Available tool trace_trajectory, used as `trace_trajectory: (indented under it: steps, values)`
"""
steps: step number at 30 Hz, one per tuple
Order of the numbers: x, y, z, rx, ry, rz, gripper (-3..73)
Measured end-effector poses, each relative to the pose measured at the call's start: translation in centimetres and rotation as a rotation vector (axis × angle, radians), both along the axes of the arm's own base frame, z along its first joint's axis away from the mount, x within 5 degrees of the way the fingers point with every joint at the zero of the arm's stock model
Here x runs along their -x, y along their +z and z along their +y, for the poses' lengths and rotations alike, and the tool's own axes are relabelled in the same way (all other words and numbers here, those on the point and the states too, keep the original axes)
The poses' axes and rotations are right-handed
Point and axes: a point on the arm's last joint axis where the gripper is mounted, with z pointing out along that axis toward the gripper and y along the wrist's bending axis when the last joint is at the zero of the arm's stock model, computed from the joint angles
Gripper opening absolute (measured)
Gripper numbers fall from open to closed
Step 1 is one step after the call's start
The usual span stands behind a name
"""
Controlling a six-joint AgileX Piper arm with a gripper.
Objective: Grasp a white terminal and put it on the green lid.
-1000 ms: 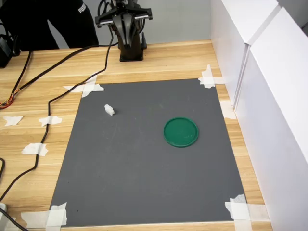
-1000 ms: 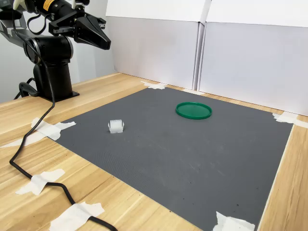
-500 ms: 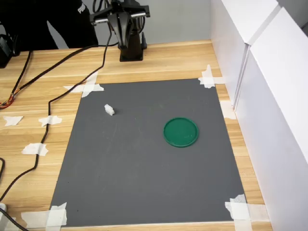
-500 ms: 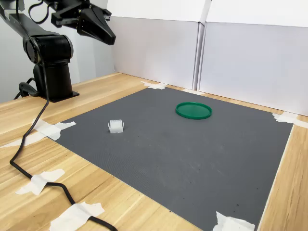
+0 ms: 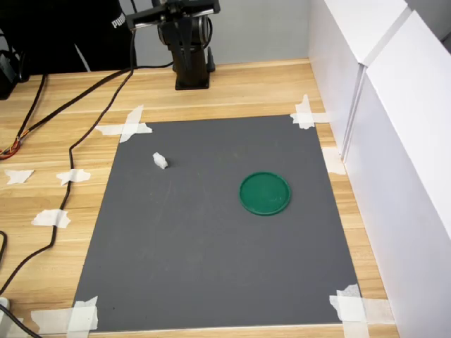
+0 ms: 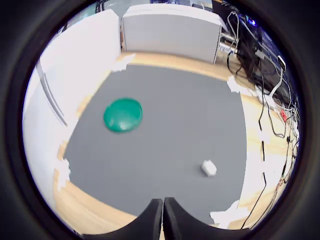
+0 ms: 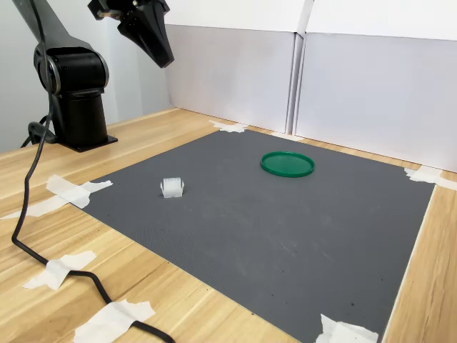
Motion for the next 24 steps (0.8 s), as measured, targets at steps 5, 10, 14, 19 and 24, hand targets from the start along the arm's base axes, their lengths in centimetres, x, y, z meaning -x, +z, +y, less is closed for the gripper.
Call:
trace_trajectory:
  steps: [5,10,14,19,24]
  values:
    - [-0.6,-1.3,-0.2,0.071,0.083,0.135,4.0]
    - [-1.2,-2.1,-0.1,0.082,0.139,0.209,22.9]
    - [-2.1,-2.1,-0.4,0.094,0.146,0.244,44.8]
    - [-3.9,-0.1,-2.2,0.132,0.117,0.231,63.3]
    - [-5.8,1.3,-4.2,0.194,0.165,0.254,67.5]
